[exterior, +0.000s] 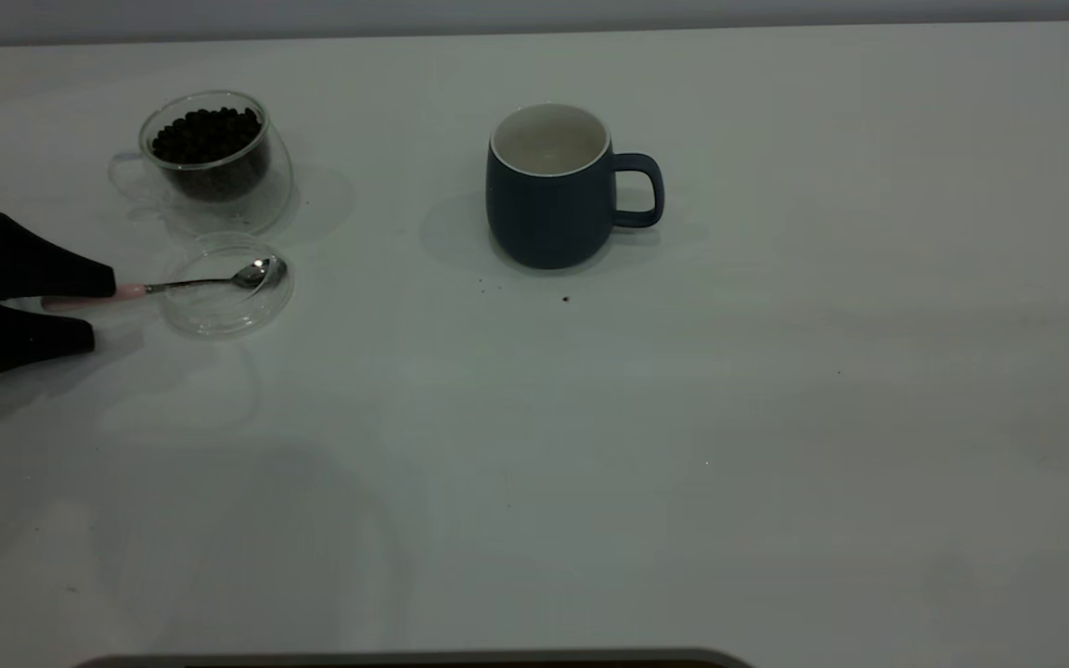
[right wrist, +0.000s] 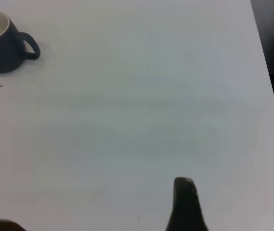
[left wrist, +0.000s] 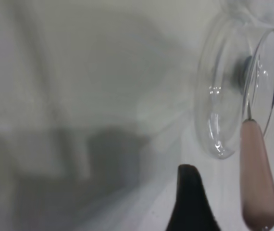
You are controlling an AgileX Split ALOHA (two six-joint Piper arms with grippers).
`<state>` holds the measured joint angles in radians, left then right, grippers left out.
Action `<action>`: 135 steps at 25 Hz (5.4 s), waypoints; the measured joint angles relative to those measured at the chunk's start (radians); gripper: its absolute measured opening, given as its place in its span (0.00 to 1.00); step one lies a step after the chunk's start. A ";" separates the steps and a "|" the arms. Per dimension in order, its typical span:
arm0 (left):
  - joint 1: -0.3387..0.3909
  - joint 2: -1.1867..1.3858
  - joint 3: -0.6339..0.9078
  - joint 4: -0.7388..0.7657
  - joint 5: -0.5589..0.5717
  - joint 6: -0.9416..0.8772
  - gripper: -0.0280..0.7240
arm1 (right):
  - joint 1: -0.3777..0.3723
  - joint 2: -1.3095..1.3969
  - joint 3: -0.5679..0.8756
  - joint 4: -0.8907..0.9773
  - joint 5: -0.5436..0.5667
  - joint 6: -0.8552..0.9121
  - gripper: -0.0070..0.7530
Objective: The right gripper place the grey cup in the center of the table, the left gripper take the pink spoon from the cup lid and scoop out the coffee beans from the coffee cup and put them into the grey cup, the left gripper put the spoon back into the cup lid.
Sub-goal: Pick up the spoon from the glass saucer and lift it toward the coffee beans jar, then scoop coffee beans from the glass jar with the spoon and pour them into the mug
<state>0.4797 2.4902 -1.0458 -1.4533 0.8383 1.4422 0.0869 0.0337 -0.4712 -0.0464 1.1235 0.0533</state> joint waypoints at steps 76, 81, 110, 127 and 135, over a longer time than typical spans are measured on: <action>0.004 -0.163 -0.370 0.290 0.145 -0.258 0.20 | 0.000 0.000 0.000 0.000 0.001 0.000 0.76; 0.004 -0.100 -0.370 0.262 0.143 -0.247 0.20 | 0.000 0.000 0.000 0.000 0.001 0.000 0.76; -0.010 -0.010 -0.375 0.150 0.196 -0.345 0.20 | 0.000 0.000 0.000 0.000 0.001 0.000 0.76; 0.063 -0.010 -0.375 0.196 0.292 -0.373 0.20 | 0.000 0.000 0.000 0.000 0.001 0.000 0.76; 0.063 -0.009 -0.375 0.196 0.303 -0.373 0.20 | 0.000 0.000 0.000 0.000 0.001 0.000 0.76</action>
<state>0.5423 2.4808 -1.4207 -1.2572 1.1414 1.0691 0.0869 0.0337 -0.4712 -0.0464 1.1246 0.0533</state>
